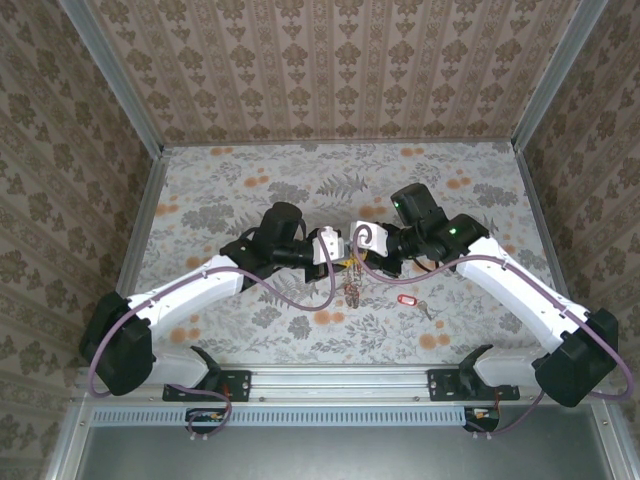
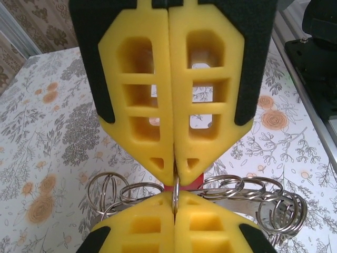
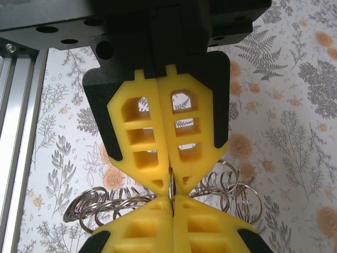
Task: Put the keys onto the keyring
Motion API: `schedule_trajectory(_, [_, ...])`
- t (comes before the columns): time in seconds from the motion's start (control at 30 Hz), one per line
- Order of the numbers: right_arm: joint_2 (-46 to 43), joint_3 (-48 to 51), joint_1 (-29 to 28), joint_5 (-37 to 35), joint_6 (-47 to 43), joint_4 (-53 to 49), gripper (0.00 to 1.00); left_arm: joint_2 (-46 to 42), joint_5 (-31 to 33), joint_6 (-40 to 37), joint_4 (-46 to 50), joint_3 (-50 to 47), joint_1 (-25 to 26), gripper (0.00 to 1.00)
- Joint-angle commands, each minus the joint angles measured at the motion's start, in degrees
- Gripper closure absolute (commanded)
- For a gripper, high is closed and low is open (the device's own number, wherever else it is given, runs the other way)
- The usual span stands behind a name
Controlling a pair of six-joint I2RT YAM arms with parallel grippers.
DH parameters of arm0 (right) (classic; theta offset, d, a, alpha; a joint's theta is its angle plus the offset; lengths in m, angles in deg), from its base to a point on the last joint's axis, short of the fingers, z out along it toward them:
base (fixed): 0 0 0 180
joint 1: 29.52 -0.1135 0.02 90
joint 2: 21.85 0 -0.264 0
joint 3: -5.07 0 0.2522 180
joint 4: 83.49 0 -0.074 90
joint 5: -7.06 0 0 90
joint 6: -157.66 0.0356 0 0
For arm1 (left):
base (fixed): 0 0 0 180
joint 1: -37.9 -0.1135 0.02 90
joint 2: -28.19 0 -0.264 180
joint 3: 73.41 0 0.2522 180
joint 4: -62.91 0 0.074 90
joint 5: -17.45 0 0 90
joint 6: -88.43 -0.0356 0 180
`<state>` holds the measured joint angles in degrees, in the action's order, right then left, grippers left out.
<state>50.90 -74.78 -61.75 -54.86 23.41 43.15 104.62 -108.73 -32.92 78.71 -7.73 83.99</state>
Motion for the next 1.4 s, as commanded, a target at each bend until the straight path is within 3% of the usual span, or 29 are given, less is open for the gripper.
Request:
schedule_trajectory(0.0, [0.1,-1.5,-1.3,-2.5,-0.6,-2.3,0.96,-0.1,1.1,0.6,-1.2,0.1,0.4,1.00])
schedule_trajectory(0.23, [-3.1,6.6,2.4,8.3,4.3,10.1,0.82,-0.4,-5.9,6.3,-12.0,-3.8,-0.7,1.00])
schedule_trajectory(0.43, [-3.1,10.8,6.6,15.2,6.8,16.0,0.81,-1.1,-8.6,9.3,-18.0,-6.1,-1.4,1.00])
schedule_trajectory(0.73, [-4.8,15.0,9.9,17.8,10.6,21.7,0.76,-1.8,-7.6,8.8,-16.3,-6.3,-1.8,1.00])
schedule_trajectory(0.97, [-10.5,19.7,11.6,13.6,19.0,27.9,0.68,-0.6,-1.1,2.7,-4.0,-2.3,-1.3,1.00])
schedule_trajectory(1.07, [-12.8,22.9,12.6,5.3,28.1,32.8,0.66,1.2,1.6,-1.1,2.8,1.1,-1.0,1.00])
schedule_trajectory(1.13, [-14.0,24.5,13.5,-3.8,35.9,34.3,0.65,3.5,2.2,-3.9,8.5,4.3,-0.4,1.00])
schedule_trajectory(1.37, [-15.9,26.1,20.1,-21.1,58.0,27.1,0.62,14.8,4.4,-9.2,19.1,16.3,3.4,1.00])
